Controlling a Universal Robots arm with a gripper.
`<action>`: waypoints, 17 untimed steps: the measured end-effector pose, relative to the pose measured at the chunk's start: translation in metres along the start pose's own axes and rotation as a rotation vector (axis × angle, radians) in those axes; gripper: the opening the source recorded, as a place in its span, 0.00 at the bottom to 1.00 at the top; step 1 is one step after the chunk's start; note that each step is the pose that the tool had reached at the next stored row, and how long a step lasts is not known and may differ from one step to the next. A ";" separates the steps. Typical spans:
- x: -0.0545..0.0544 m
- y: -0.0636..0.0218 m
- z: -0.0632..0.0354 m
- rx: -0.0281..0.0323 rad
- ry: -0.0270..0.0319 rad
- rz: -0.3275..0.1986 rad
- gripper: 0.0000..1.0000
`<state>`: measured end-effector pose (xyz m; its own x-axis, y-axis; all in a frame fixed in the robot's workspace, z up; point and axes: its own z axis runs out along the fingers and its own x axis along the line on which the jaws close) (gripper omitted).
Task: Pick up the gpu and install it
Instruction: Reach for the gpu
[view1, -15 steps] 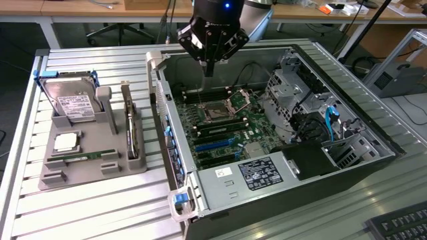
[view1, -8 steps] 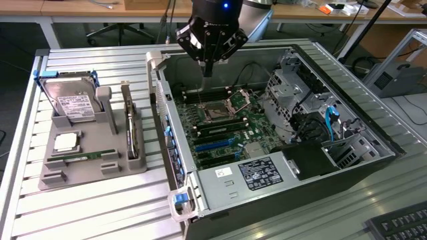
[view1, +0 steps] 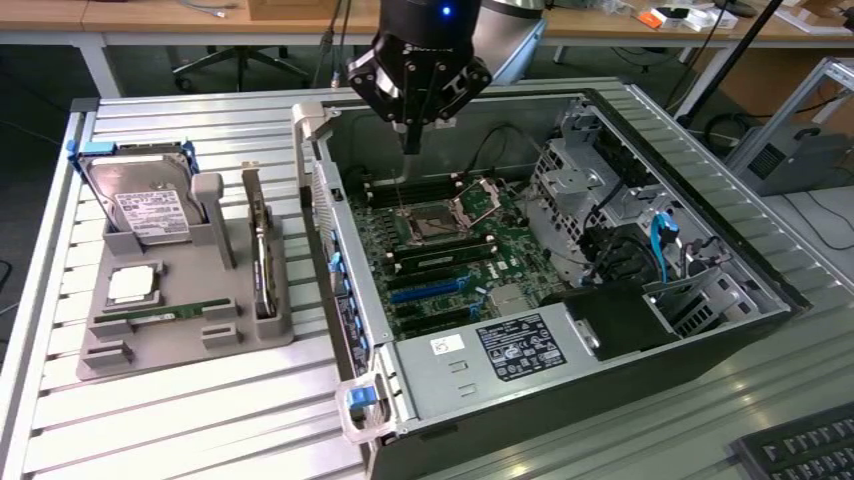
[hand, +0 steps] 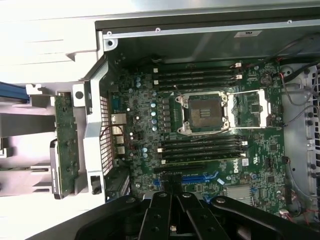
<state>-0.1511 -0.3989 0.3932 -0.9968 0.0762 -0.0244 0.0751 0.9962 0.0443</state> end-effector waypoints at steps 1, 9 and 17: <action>0.000 0.0000 0.0000 -0.0001 -0.0001 0.000 0.11; 0.004 -0.0003 0.0000 -0.0001 -0.0001 0.000 0.11; 0.008 -0.0006 -0.0001 -0.0001 -0.0001 0.000 0.11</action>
<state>-0.1588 -0.3990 0.3931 -0.9968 0.0762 -0.0245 0.0751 0.9962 0.0444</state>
